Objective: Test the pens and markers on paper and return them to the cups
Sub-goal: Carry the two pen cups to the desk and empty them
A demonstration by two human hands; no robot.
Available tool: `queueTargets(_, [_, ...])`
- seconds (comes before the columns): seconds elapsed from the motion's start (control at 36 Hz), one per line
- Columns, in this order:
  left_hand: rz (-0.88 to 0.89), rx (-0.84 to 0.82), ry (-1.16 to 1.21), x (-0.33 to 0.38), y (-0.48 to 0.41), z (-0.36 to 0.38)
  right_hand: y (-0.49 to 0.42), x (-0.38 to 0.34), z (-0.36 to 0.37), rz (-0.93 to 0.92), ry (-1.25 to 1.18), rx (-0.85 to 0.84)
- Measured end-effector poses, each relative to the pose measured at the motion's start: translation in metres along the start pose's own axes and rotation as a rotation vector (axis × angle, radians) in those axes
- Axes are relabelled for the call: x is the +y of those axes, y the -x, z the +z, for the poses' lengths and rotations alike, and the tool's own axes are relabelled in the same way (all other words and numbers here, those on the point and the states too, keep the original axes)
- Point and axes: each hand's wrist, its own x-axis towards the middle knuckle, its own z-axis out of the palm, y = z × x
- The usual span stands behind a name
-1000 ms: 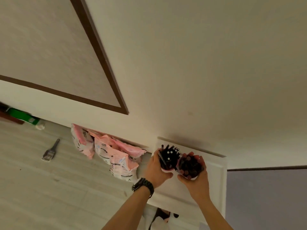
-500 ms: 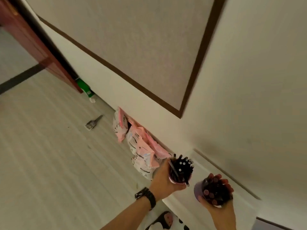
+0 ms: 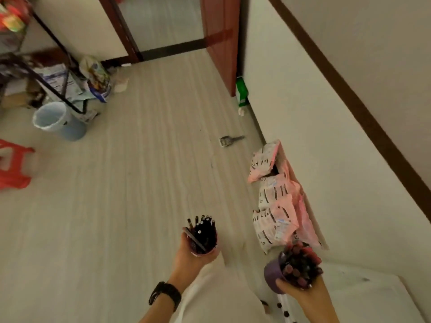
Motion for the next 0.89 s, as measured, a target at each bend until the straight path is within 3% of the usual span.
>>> queueTargets(0.11, [-0.074,0.17,0.088,-0.01,-0.02,-0.057,-0.026,-0.05,0.073,-0.075,0.129,0.02])
queueTargets(0.36, [-0.07,0.343,0.32,0.018,-0.07,-0.171,-0.08,-0.159,0.226,-0.295,0.367,-0.248])
queueTargets(0.56, [-0.021,0.413,0.433,0.046,-0.096,-0.227,-0.111,-0.226,0.316,-0.258,0.464,-0.396])
queueTargets(0.89, [-0.273,0.681,0.648,0.038,-0.15,-0.289,-0.18,-0.319,0.465,-0.225,0.674,-0.524])
